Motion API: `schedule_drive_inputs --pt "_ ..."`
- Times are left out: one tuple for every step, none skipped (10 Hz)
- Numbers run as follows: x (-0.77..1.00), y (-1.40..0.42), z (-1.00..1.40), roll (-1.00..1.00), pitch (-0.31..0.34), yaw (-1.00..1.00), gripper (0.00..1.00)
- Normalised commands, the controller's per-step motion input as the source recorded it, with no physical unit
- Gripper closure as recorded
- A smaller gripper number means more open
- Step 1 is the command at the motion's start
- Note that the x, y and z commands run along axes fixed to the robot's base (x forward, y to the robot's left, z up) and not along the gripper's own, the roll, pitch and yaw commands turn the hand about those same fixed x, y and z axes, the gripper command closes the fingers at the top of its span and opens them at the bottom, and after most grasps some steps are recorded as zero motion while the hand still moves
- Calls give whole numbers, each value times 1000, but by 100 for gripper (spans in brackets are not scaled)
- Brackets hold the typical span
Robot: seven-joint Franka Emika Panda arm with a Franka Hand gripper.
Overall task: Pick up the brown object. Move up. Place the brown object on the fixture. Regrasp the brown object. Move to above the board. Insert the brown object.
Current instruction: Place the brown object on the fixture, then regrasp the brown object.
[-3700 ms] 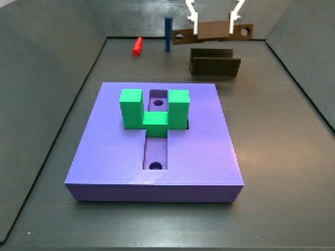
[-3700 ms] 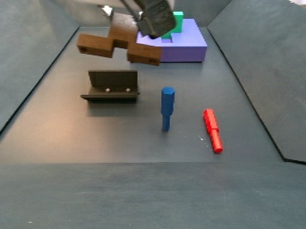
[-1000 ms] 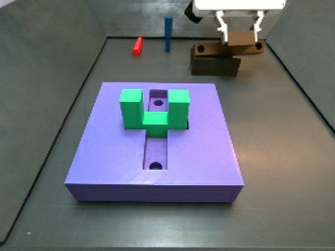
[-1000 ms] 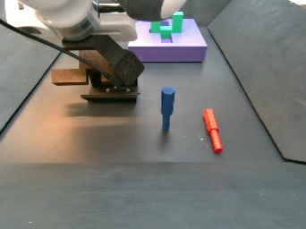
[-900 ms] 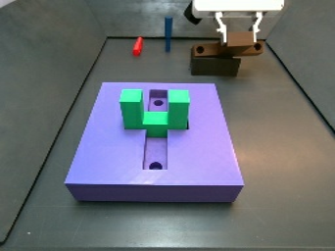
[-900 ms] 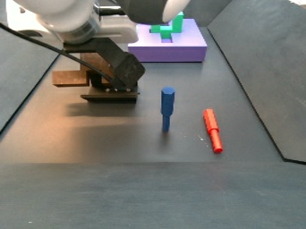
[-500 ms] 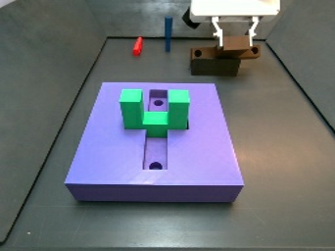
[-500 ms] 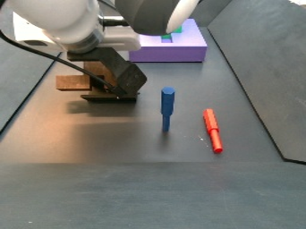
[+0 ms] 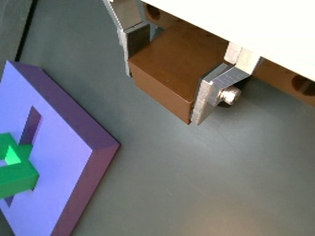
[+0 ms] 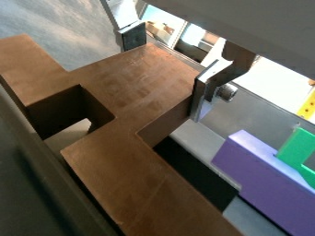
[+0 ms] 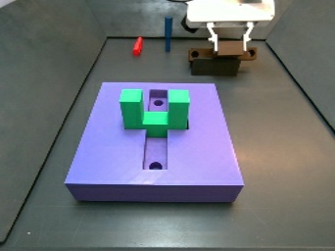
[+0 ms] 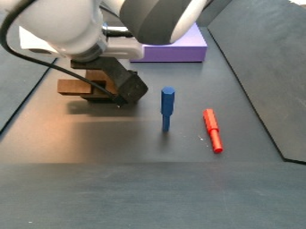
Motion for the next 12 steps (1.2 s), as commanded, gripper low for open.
schedule_drive_inputs --pt "0 0 0 0 0 0 100" --pt "0 0 0 0 0 0 0" --pt "0 0 0 9 0 0 0" --pt "0 -203 134 697 0 20 0" --pt "0 -306 389 1000 0 63 0" --pt "0 -217 409 1000 -20 43 0" --pt "0 -137 486 1000 -34 14 0" --pt "0 -106 400 1000 -97 9 0" --pt "186 0 311 831 -186 60 0" --pt "303 0 294 846 -166 140 0" --pt "369 0 234 914 -151 194 0" --pt "369 0 134 997 -131 237 0"
